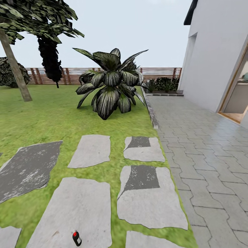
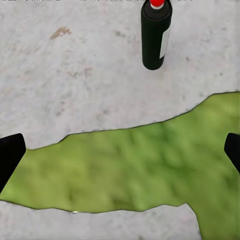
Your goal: Pick up the pesticide atomizer in the garden and spray insectifuge to fully cover both potted plants in the garden.
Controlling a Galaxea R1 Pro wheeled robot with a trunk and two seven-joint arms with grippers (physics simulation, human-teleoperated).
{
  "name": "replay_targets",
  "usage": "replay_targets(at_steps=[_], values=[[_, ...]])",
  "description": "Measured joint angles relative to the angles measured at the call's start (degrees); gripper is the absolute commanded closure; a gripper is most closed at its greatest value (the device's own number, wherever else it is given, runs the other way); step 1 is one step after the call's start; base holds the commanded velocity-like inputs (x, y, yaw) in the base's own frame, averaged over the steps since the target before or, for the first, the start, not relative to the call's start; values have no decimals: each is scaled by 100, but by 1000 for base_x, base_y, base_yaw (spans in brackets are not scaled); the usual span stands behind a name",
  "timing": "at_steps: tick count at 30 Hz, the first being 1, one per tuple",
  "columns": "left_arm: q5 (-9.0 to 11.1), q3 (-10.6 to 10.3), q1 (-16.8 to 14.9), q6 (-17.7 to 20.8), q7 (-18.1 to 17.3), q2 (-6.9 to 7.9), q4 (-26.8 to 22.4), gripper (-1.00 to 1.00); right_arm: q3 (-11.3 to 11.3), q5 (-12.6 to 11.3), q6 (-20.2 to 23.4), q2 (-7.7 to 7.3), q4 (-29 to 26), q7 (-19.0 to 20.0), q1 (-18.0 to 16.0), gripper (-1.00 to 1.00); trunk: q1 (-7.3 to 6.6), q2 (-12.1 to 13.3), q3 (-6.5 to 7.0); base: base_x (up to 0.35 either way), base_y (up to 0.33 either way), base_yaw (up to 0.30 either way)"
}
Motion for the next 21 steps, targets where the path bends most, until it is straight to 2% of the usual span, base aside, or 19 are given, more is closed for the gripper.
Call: replay_targets(at_steps=[4, 11, 16, 21], values=[[0, -6, 0, -3, 0, 0, 0, -100, -1, 1, 0, 6, 0, -9, -1, -100, 1, 0, 0, -54, -39, 53], [-7, -10, 2, -103, 0, 0, 0, -100, -2, 1, 0, 20, -3, -12, 0, -100, 2, 0, 0, -208, -148, 175], [-5, -9, 1, -116, 0, 0, 1, -100, -2, -1, 0, 20, -16, -1, 2, -100, 3, 0, 0, -242, -163, 28], [0, -4, -4, -121, 0, -5, 0, -100, -8, 0, 0, 21, -15, -15, 1, -100, 0, 0, 0, -78, -52, 2]])
